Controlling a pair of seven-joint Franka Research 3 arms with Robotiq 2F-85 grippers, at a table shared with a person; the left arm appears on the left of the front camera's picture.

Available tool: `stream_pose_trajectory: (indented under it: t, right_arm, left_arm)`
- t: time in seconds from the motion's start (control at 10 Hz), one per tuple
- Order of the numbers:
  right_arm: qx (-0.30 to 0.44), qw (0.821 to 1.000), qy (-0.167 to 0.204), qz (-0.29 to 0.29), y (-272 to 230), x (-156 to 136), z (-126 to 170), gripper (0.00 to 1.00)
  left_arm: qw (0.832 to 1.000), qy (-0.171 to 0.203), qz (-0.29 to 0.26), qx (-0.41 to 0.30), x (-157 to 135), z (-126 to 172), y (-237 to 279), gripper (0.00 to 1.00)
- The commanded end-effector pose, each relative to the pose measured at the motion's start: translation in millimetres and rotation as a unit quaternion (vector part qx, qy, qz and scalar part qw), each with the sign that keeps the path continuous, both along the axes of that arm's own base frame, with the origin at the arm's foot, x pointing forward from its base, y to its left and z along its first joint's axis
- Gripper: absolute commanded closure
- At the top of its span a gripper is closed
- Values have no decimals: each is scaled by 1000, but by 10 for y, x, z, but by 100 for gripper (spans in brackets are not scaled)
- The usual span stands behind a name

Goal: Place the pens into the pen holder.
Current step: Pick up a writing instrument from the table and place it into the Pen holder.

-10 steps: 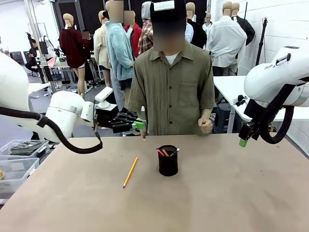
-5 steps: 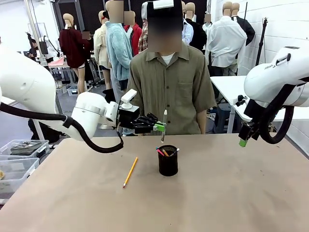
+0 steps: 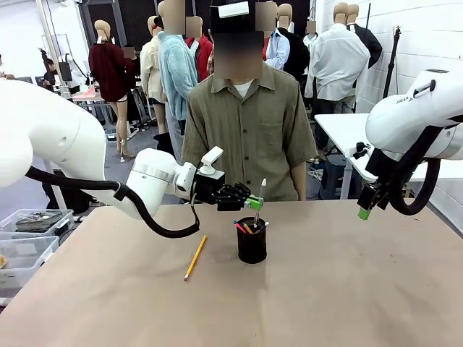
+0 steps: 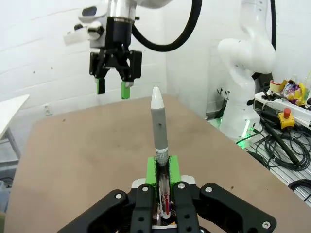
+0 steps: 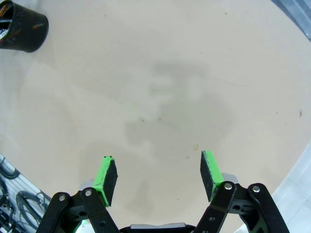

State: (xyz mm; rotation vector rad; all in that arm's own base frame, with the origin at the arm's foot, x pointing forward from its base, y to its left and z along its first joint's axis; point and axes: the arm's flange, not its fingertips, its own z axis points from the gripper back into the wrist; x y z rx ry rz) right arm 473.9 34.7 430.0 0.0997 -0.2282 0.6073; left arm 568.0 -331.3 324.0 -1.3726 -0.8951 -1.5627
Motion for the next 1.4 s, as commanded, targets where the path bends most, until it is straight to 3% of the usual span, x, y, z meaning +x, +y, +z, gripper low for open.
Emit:
stream_pose_trajectory:
  t: [0.0,0.3,0.4,0.5,0.7,0.9,1.0,1.3]
  right_arm:
    - [-11,1000,-8,3,-19,-6,-26,14]
    - [-11,1000,-8,3,-19,-6,-26,14]
    - [-11,1000,-8,3,-19,-6,-26,14]
    - [-11,1000,-8,3,-19,-6,-26,14]
    - [-11,1000,-8,3,-19,-6,-26,14]
    - [-11,1000,-8,3,-19,-6,-26,14]
    - [-11,1000,-8,3,-19,-6,-26,14]
    - [-11,1000,-8,3,-19,-6,-26,14]
  left_arm:
    - [1000,6,1,20,95,22,-26,93]
    - [1000,10,19,22,54,49,139,35]
    - [999,6,28,21,0,125,241,28]
    - [999,10,38,19,-69,243,377,28]
    - [990,7,123,69,-357,564,778,28]
    - [961,5,215,175,-778,927,1294,28]
    - [940,11,259,220,-908,1047,1492,28]
    - [841,88,408,345,-1058,1160,1749,28]
